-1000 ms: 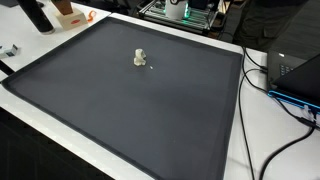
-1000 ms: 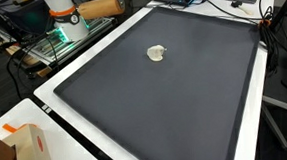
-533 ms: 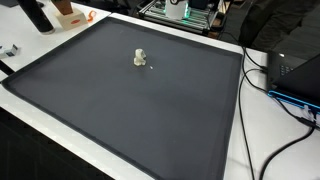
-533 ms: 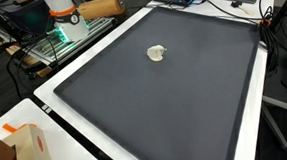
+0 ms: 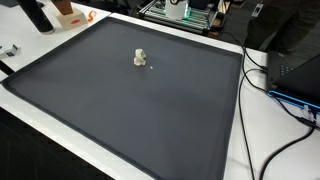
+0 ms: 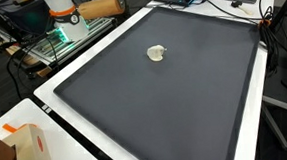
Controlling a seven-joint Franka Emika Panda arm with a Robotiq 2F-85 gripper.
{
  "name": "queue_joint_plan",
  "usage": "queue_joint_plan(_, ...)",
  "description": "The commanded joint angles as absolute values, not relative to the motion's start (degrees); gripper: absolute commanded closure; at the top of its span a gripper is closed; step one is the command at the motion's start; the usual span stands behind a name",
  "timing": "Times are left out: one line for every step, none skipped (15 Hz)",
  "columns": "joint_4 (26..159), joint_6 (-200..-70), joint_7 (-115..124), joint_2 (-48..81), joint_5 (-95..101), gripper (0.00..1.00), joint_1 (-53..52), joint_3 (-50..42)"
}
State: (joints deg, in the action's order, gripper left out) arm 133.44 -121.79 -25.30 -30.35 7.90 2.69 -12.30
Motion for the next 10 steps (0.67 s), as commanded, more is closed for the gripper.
queue_joint_plan(133.34,-121.68,-25.40,-30.30,7.76,0.51,2.90,-12.11)
queue_joint_plan(133.34,-121.68,-25.40,-30.30,7.76,0.51,2.90,-12.11)
queue_joint_plan(133.18,-121.85,-24.66,-29.61,6.82,0.76,2.51,-11.99)
queue_joint_plan(133.18,-121.93,-24.25,-28.83,4.87,0.76,1.74,-12.19)
queue_joint_plan(133.24,-121.94,-23.17,-27.83,3.21,0.76,1.42,-12.11)
queue_joint_plan(133.44,-122.17,-22.04,-26.86,1.28,0.76,1.14,-12.04)
queue_joint_plan(133.60,-122.11,-20.69,-25.68,-0.64,0.76,0.99,-11.86)
queue_joint_plan(133.70,-122.06,-19.55,-24.57,-2.49,0.76,0.86,-11.67)
queue_joint_plan(133.86,-122.15,-17.87,-23.32,-4.08,0.76,0.94,-11.31)
queue_joint_plan(134.14,-122.40,-16.05,-22.02,-5.54,0.76,1.06,-10.92)
